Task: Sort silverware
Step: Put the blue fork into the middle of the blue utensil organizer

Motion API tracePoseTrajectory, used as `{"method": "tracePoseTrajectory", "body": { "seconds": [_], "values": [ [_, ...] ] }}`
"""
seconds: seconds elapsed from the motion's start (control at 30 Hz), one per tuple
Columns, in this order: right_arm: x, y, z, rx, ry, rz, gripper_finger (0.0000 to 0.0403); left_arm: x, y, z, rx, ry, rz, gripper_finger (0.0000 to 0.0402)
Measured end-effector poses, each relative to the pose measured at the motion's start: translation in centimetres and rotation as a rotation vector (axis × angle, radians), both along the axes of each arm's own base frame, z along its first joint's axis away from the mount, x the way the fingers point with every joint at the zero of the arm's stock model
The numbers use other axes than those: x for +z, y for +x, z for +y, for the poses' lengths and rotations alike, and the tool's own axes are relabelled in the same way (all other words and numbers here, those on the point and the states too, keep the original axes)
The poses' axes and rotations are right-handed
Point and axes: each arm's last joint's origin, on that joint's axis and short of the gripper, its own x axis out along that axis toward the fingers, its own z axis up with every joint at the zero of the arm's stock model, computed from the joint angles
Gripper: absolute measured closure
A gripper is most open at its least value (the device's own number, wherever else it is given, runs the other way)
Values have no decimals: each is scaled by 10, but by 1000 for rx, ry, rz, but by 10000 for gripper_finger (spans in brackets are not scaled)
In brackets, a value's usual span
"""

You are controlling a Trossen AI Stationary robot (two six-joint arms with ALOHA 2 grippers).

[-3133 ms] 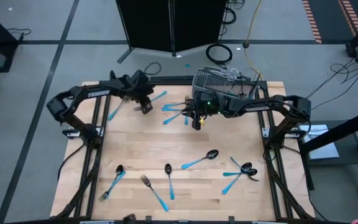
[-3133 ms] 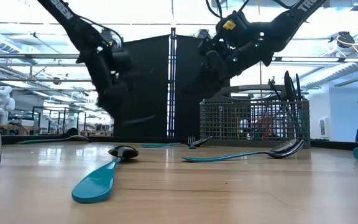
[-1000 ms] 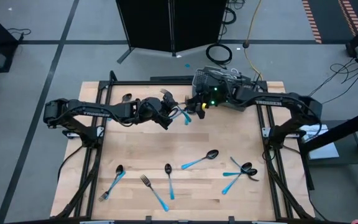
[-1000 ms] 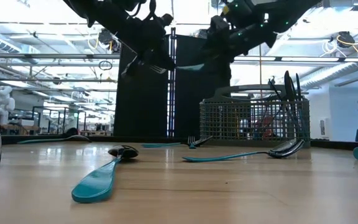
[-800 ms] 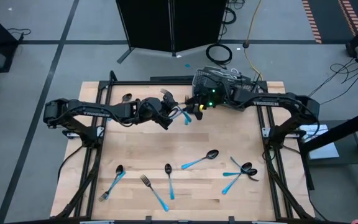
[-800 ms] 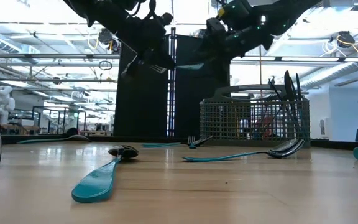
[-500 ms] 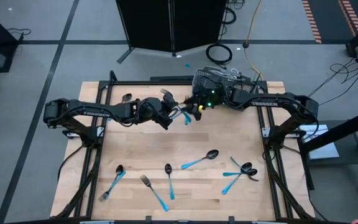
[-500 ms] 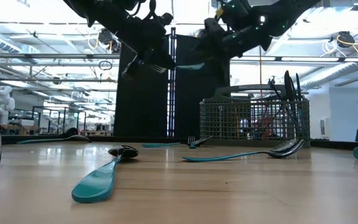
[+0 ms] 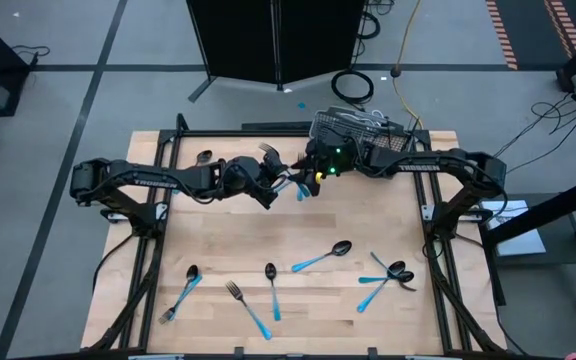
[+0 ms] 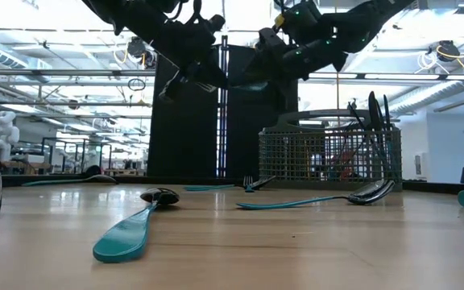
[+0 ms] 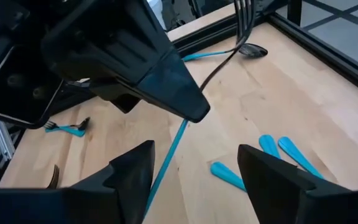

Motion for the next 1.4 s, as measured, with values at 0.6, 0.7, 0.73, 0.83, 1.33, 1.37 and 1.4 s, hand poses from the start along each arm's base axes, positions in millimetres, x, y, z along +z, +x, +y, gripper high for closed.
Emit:
{"method": "tracePoseTrajectory", "body": {
  "seconds": [0.6, 0.7, 0.73, 0.83, 1.33, 1.37, 1.4],
  "values": [
    [-2, 0, 4, 32, -24, 25, 398, -16, 16, -1, -41, 85, 20, 400],
    [-1, 0, 4, 32, -36, 25, 400, -15, 16, 0, -37, 82, 10, 400],
    [-1, 0, 3, 27, -45, 25, 400, -15, 16, 0, -34, 82, 5, 401],
    [-1, -1, 1, 25, -51, 25, 401, -14, 17, 0, -30, 85, -2, 401],
    [8, -14, -13, -131, -114, 63, 403, -7, 16, -4, 106, -107, -171, 258],
    [12, -17, -14, -156, -130, 55, 403, -4, 14, -6, 117, -114, -182, 250],
    [17, -20, -16, -171, -147, 43, 403, -1, 13, -8, 133, -121, -204, 245]
  ]
}}
